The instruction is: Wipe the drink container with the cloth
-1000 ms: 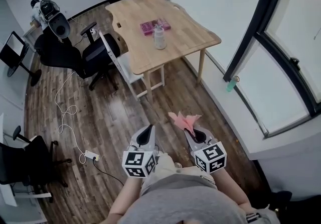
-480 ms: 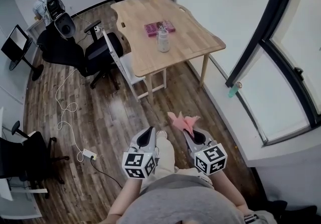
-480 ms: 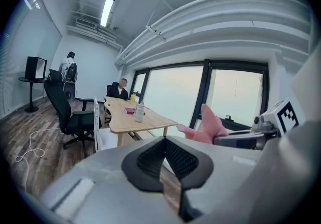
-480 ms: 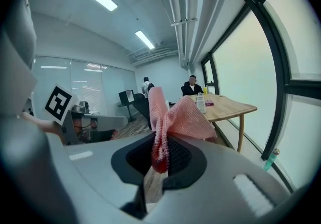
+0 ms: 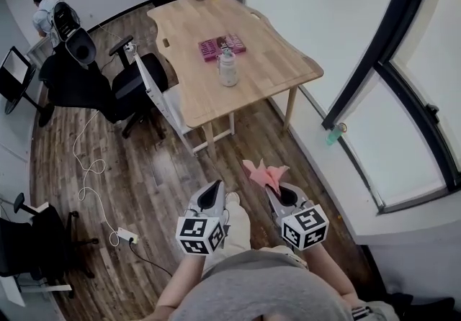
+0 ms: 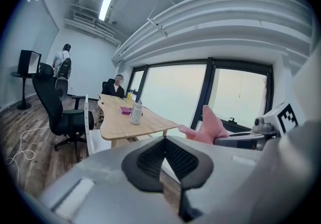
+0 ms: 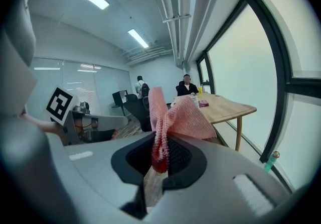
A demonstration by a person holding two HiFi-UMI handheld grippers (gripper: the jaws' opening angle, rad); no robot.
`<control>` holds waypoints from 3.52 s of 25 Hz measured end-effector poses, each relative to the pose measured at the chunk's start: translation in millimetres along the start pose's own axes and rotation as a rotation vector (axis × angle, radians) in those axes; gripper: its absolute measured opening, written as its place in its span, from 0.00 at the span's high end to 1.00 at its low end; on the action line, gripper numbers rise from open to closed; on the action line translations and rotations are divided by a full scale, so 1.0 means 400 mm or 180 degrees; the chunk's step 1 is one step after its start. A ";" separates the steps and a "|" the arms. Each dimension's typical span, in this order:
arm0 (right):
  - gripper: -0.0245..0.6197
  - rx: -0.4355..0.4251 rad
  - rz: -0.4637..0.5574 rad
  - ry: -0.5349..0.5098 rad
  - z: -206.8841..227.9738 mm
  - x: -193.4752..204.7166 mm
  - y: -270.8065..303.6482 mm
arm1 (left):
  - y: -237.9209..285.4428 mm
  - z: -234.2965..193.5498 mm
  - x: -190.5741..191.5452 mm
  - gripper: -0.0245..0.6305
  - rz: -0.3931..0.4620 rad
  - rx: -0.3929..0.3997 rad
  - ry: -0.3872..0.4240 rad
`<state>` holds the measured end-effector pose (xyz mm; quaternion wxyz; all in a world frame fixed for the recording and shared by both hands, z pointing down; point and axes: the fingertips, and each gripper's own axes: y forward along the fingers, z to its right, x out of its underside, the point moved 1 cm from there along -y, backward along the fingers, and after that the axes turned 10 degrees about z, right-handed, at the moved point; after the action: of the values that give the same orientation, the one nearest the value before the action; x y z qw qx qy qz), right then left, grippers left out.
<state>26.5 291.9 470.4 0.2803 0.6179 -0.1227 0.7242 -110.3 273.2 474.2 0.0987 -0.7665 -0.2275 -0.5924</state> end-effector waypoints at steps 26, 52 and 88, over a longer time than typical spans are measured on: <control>0.92 0.0069 -0.0001 -0.0171 0.245 -0.194 0.565 | 0.534 -0.321 -0.185 0.96 -0.0037 0.0181 0.0031; 0.92 0.0173 0.0010 -0.0419 0.391 -0.268 0.982 | 0.707 -0.521 -0.217 0.96 -0.0121 0.0026 -0.0033; 0.92 0.0179 -0.0686 -0.0190 0.539 -0.053 1.179 | 0.884 -0.645 -0.207 0.96 -0.0218 -0.0222 -0.0110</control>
<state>-56.8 -209.8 573.9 0.3353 0.6565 -0.0434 0.6743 -184.3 -164.6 509.0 0.0476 -0.7714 -0.2345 -0.5896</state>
